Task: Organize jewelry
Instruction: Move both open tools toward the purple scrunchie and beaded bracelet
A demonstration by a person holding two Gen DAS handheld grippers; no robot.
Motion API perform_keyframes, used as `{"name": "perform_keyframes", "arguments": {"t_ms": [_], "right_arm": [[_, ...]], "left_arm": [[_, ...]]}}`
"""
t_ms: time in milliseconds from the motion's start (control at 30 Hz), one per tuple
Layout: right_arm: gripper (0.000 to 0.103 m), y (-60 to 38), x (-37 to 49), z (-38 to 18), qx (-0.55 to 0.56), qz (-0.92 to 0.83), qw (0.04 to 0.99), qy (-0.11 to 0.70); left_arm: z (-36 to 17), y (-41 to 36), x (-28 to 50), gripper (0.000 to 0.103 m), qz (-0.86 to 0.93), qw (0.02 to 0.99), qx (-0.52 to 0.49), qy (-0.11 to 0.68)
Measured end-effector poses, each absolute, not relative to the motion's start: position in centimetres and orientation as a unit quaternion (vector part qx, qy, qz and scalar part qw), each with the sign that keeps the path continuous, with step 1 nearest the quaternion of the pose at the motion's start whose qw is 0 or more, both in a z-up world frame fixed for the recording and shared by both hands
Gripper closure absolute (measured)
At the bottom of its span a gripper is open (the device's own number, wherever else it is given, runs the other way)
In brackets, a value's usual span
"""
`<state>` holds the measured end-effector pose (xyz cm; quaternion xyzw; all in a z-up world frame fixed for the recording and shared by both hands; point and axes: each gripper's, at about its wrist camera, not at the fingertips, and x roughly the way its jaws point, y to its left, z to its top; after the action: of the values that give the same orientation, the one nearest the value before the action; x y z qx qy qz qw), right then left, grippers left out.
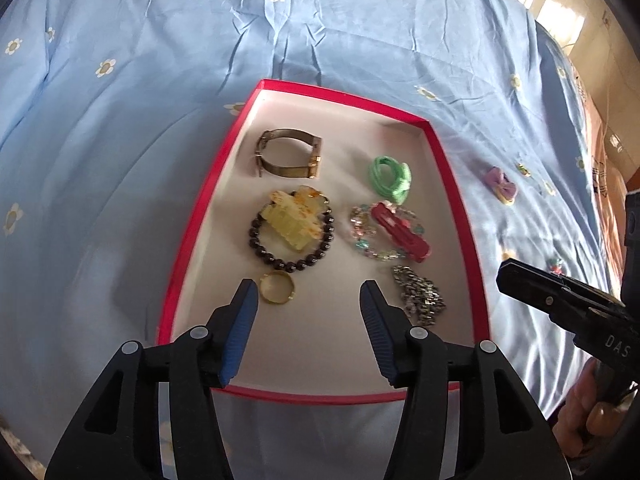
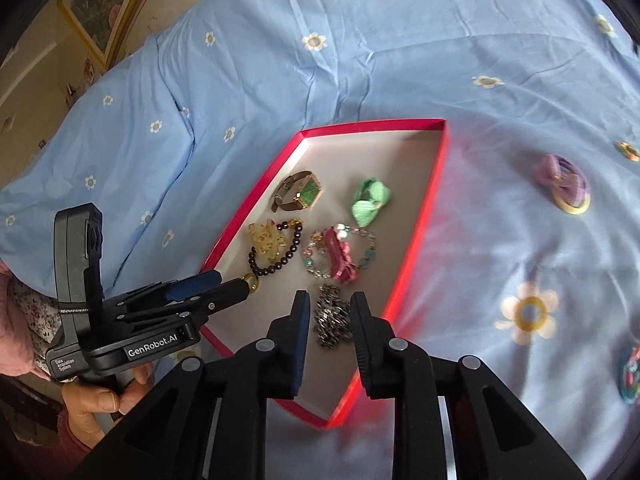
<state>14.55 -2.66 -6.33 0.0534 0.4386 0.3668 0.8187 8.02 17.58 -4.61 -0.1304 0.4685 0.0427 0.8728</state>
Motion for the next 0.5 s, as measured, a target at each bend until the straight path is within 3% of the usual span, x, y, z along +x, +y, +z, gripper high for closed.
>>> {"name": "perform_keyframes", "arguments": {"t_ms": [300,500], "right_arm": [[0.067,-7.7,13.7,-6.4,0.069,0.331,0.834,0.436],[0.067,-12.0,13.1,-6.8,0.087,0.293,0.846,0.437]], "left_arm": [[-3.8,14.9,7.8,0.049,0.016,0.874,-0.133,0.468],[-3.3,12.4,8.0,0.048,-0.009,0.874,-0.122,0.47]]}}
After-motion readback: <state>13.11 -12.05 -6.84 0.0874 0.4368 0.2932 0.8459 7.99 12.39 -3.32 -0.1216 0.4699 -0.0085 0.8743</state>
